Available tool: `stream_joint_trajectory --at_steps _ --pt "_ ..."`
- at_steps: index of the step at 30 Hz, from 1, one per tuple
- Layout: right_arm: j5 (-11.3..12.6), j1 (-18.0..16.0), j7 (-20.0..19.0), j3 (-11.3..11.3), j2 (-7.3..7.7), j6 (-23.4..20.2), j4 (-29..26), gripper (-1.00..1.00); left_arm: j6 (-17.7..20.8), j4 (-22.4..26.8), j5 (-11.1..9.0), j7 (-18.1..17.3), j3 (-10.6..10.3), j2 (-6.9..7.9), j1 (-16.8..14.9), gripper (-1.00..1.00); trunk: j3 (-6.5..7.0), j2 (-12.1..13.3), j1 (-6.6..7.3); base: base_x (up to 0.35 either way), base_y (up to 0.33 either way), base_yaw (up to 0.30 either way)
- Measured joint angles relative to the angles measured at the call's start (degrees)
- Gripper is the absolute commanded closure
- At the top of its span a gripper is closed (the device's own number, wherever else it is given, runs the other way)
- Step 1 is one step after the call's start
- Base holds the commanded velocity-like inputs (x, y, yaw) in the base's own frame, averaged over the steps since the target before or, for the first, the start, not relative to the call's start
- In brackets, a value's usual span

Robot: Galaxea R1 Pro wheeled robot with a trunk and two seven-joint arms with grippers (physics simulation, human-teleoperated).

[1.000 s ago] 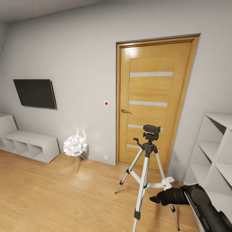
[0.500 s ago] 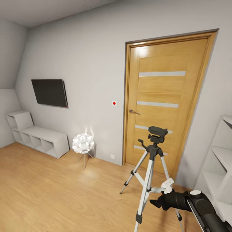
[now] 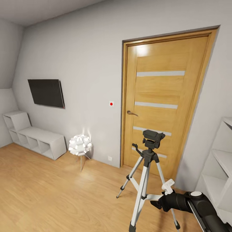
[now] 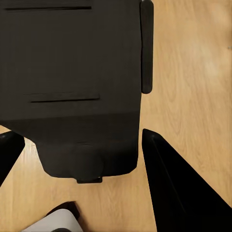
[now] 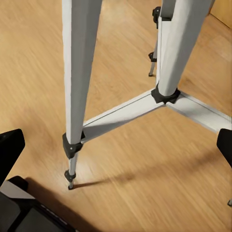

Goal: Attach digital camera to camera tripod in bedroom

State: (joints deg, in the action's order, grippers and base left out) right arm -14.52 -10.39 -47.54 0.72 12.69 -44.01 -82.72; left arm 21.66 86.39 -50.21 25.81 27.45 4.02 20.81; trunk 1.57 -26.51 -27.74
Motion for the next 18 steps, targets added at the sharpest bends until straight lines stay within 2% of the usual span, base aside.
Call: stream_joint_trajectory --at_steps 8,13,18 --pt "0.04 0.39 -0.16 -0.02 -0.01 0.17 0.56 -1.0 0.05 0.0 0.04 -0.1 0.04 0.0 0.0 1.0 0.0 0.0 -0.01 0.013 -0.004 0.0" --pt "0.1 1.25 -0.21 -0.04 -0.12 0.17 -0.43 -1.0 0.04 -0.03 0.09 -0.06 0.07 0.05 0.0 1.0 0.0 0.0 -0.01 0.001 -0.174 0.011" --pt "0.02 1.44 -0.12 -0.07 -0.12 0.22 -0.9 -1.0 0.05 -0.01 0.05 -0.11 0.1 0.06 0.01 1.0 0.04 0.0 -0.01 0.0 -0.108 0.171"
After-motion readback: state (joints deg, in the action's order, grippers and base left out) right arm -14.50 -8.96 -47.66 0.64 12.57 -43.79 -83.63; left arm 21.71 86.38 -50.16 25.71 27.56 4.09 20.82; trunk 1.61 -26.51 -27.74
